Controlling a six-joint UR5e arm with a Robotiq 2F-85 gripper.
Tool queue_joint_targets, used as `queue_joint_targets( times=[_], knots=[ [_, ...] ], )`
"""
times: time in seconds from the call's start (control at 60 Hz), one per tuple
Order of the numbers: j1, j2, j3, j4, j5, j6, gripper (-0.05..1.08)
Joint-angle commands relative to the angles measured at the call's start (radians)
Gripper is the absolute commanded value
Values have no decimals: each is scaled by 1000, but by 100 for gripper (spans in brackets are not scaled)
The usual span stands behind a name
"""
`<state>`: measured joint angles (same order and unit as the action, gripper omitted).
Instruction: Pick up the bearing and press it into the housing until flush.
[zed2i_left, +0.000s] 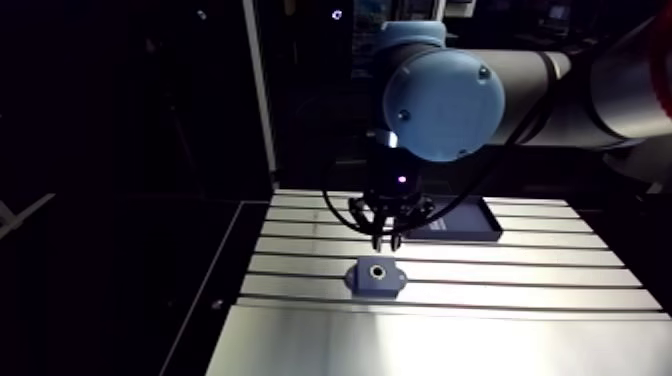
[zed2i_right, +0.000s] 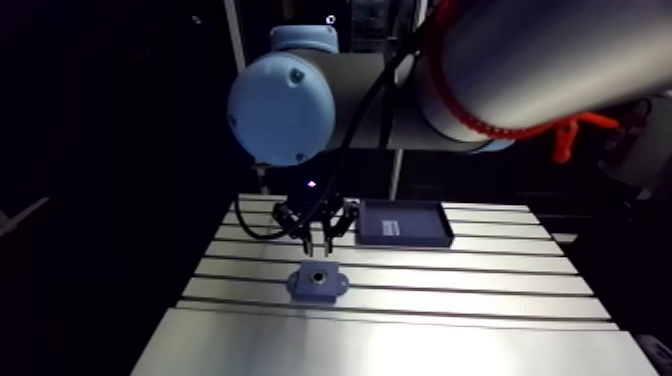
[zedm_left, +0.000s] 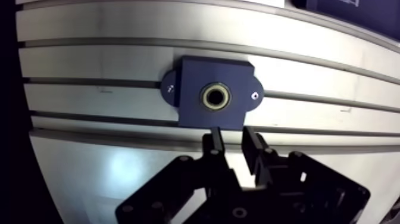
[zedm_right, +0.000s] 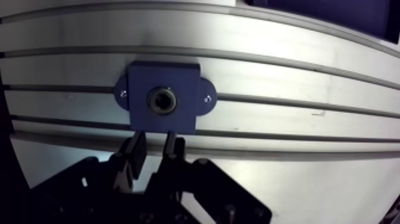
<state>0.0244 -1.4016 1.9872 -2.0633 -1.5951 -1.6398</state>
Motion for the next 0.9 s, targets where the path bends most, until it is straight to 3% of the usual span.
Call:
queue_joint_targets(
  times=[0.017,0.317,0.567,0.683,0.817,0.9],
  knots=[
    [-4,-61,-59,132,0,-1,0],
    [-9,-97,-222,373,-3,1,0],
    [-56,-145,-302,466,-1,2,0],
    [-75,-154,-317,481,0,2,0],
    [-139,-162,-333,456,3,-1,1],
    [-144,-162,-345,450,4,-5,1]
  ],
)
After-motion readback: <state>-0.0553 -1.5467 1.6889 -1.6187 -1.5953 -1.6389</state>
